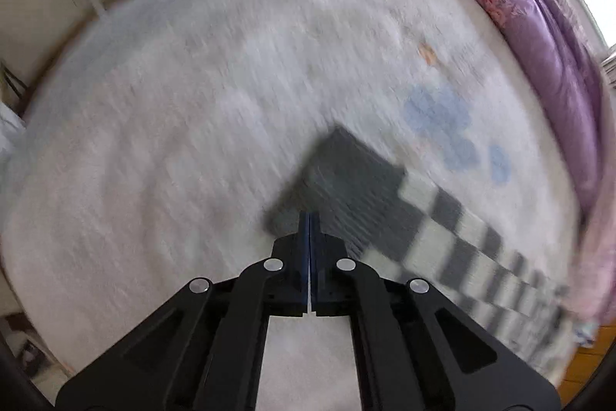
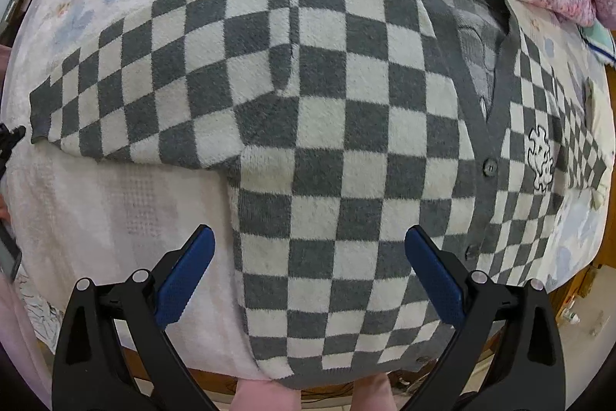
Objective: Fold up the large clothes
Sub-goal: 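Move the left gripper down to the grey ribbed sleeve cuff, then close the left gripper on the sleeve cuff and lift it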
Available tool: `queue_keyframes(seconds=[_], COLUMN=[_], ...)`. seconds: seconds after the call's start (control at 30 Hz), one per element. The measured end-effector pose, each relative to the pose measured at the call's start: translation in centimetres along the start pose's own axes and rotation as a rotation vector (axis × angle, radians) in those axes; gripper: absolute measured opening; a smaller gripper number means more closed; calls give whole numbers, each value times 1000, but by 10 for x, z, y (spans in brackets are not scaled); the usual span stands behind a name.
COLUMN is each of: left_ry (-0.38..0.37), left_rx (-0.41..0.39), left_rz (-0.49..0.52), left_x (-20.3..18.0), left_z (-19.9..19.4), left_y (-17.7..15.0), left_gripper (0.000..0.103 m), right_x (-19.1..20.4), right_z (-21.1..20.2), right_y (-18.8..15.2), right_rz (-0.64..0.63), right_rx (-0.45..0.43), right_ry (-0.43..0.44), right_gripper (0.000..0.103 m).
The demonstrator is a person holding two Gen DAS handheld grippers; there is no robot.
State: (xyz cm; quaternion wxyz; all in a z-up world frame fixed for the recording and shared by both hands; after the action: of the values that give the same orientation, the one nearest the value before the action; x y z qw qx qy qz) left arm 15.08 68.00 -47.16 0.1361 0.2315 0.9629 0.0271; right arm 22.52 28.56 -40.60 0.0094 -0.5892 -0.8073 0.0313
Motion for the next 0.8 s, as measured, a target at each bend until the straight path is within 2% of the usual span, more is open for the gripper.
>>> queue_keyframes(seconds=[0.03,0.07,0.1,0.2,0.3,0.37,0.43,0.47,0.53,0.63,0.8], left_ry=[-27,-59,-83,-168,-217,-212,-167,-142,-108,-103,-41], left_rx=[43,84,95,119,91,51,-25,-32,-56,-123,-209], left_rz=[-47,-99,-131,-218,-261,-326,-325,-295,-220,-122,68], left_x=[7,12,13,15,14,18,21,20,7,-8,-50], left_z=[5,12,17,35,41,41,29,26,17,-12,-56], left_y=[-5,-8,-8,-14,-12,-5,-1,1,3,4,-1], left_gripper=[33,47,53,53,53,50,20,12,10,9,9], right_x=[-1,-2,-3,-4,-6,-8,-11,-12,-14,-13,-15], right_z=[0,1,2,4,7,10,11,12,12,7,-7], right_y=[-2,-4,-5,-11,-14,-15,-16,-17,-18,-16,2], right_rz=[5,9,12,18,9,10,18,22,29,38,33], right_rx=[0,1,3,15,21,30,32,34,38,34,-40], right_ry=[8,9,8,14,3,0,6,6,6,25,79], right_gripper=[95,95,95,95,95,95,95,95,95,95,95])
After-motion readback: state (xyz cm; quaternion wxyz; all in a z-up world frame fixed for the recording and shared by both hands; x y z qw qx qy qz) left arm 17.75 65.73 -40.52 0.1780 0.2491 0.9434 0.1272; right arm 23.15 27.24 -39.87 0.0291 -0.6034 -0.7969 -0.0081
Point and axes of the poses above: each gripper's, at about its wrist camera, not at the fingertips, and z roughly the way its jaws point, x to its left, y to its top, the point moved 7 cm from there along z, roughly the way its jaws point, and after that the axes turned 3 degrees about -z, right-handed, at the moved point
